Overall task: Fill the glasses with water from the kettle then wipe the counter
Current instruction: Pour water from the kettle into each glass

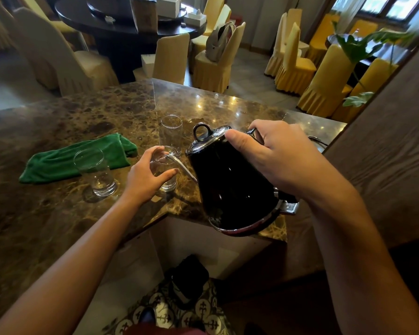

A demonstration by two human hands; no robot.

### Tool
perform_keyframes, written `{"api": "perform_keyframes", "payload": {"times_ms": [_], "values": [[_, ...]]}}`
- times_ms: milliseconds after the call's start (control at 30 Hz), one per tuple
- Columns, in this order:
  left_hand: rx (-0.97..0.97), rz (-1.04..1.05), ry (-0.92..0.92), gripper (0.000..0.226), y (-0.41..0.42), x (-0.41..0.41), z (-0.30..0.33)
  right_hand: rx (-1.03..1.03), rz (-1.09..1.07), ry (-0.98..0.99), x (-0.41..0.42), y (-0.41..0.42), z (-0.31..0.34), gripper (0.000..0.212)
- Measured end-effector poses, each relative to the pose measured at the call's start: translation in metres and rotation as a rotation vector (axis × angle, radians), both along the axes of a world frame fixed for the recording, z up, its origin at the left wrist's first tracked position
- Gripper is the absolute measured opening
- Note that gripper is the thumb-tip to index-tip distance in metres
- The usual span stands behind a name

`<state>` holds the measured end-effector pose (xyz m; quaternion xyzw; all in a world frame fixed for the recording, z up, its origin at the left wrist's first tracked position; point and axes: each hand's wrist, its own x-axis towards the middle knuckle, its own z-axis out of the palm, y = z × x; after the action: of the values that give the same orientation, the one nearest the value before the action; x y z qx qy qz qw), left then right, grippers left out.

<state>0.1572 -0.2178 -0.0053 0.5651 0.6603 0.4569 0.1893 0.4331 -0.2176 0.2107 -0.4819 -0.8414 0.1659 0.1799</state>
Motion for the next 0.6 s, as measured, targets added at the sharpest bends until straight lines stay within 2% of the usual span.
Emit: {"api": "perform_keyframes", "payload": {"times_ms": [433, 600], "values": [[-0.008, 0.040, -0.004, 0.069, -0.002, 0.005, 0.001, -0.001, 0.003, 0.034, 0.009, 0.002, -0.010, 0.065], [0.005, 0.027, 0.005, 0.071, -0.001, 0.005, 0.002, -0.026, -0.014, 0.108, 0.016, 0.002, -0.020, 0.069]]}}
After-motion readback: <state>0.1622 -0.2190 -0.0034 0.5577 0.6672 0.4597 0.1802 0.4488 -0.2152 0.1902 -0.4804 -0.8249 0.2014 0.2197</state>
